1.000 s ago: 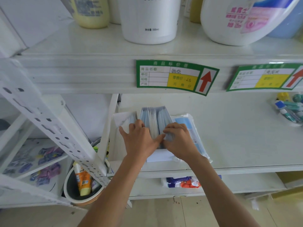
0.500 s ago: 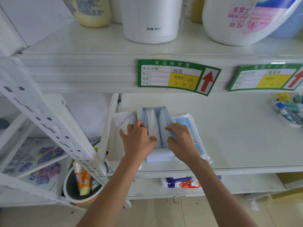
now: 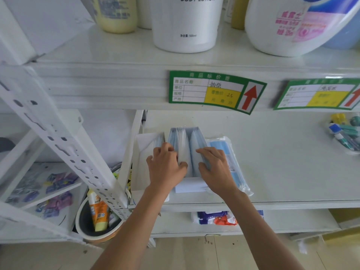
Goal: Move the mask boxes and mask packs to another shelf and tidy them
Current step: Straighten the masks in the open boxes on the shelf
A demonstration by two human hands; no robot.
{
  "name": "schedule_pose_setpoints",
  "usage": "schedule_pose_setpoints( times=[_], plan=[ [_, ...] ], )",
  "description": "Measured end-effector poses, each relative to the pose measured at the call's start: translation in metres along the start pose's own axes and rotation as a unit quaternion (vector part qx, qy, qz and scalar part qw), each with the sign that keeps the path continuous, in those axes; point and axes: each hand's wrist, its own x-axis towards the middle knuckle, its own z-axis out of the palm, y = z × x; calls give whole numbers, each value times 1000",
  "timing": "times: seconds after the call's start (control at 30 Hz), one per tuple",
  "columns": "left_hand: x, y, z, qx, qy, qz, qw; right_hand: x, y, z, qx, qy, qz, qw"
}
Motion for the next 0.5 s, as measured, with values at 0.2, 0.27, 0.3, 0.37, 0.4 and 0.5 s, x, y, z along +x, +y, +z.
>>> schedule_pose_setpoints(
  times=[0.2,0.27,0.3,0.37,0.4,0.5],
  plan=[
    [3,1,-1,-108,-16,-26,994,-1,1,-2,0,-10,7,1000],
    [1,3,-4,-155,-10,-35,987,0,-2,-2,1,-28,9,1000],
    [1,4,-6,-173,-1,-37,984,1,-4,-3,-1,-42,7,999],
    [0,5,-11,-222,25,-35,974,2,-8,-6,-7,-66,1,998],
    [-1,5,-16,-266,33,-43,962,3,-10,-8,-8,-76,-2,997],
    [-10,7,-38,-396,43,-89,913,5,-17,-13,-5,-88,-3,996]
  ],
)
